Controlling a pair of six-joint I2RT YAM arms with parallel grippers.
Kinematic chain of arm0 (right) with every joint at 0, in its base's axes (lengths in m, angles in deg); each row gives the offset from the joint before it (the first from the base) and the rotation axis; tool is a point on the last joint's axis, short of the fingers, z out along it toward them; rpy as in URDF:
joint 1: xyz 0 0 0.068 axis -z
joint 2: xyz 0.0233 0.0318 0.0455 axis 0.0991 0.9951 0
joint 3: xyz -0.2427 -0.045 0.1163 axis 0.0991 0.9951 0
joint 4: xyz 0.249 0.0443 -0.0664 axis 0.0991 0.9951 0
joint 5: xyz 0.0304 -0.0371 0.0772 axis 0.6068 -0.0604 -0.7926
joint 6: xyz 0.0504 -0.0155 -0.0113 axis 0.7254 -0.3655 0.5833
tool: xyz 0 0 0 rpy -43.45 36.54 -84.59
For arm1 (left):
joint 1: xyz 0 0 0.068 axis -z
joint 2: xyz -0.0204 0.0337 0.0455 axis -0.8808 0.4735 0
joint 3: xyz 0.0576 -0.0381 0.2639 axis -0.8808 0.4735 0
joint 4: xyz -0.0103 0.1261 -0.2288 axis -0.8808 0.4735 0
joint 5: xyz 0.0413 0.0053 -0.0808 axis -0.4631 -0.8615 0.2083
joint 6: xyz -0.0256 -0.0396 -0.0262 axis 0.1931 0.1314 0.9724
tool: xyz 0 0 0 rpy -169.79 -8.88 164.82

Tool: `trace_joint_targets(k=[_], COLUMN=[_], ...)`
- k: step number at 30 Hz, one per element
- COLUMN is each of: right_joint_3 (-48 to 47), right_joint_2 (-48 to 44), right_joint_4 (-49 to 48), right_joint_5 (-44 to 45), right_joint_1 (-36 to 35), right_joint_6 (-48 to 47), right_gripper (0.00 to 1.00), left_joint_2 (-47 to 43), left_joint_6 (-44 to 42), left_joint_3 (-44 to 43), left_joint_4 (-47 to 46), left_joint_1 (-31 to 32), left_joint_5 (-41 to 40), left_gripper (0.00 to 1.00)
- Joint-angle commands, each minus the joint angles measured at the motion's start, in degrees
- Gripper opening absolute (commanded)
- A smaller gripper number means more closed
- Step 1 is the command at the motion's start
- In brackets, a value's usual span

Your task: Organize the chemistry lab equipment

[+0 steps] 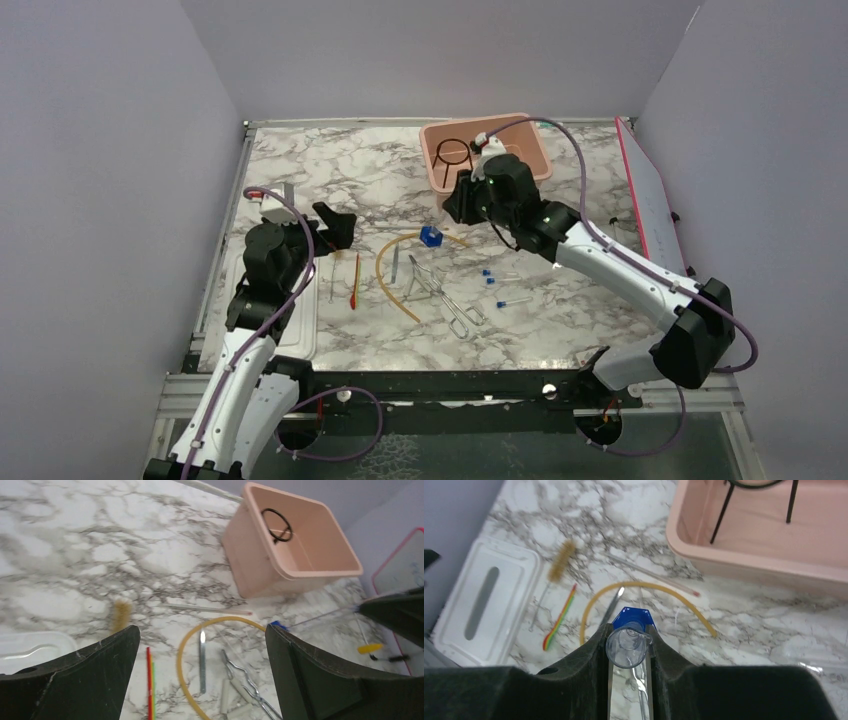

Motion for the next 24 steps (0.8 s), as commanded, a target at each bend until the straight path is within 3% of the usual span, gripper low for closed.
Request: trace_joint_targets(k=[1, 3, 11, 24], right_joint_3=[-7.9, -11.4, -19.9, -14.6], right_joint_2=[-2.4, -1.5, 4.1, 11.4], right_joint_4=[-1.5, -0.8, 0.8, -4.3], right_joint_5=[-2.2, -0.7, 2.7, -14.6], right_joint_1=[1.1, 1.9, 8.6, 18.9], right_joint_6=[-0.4, -0.6, 1.7, 12.7], right_gripper=[0.24, 0.24, 0.25, 0.23], left_joint_2=[-1.6, -1.6, -1.8, -0.6], left_joint_6=[2.3, 2.7, 2.7, 2.4], left_joint_3=[-2.4, -3.0, -2.5, -2.5], left_joint_4=[9.9, 11.7, 10.6, 9.7], left_joint_1=[0.0, 0.0, -0.1, -0.1], left_joint_5=[-21.0, -23.9, -21.9, -18.8], left_gripper=[0.99, 0.99, 0.99, 0.99])
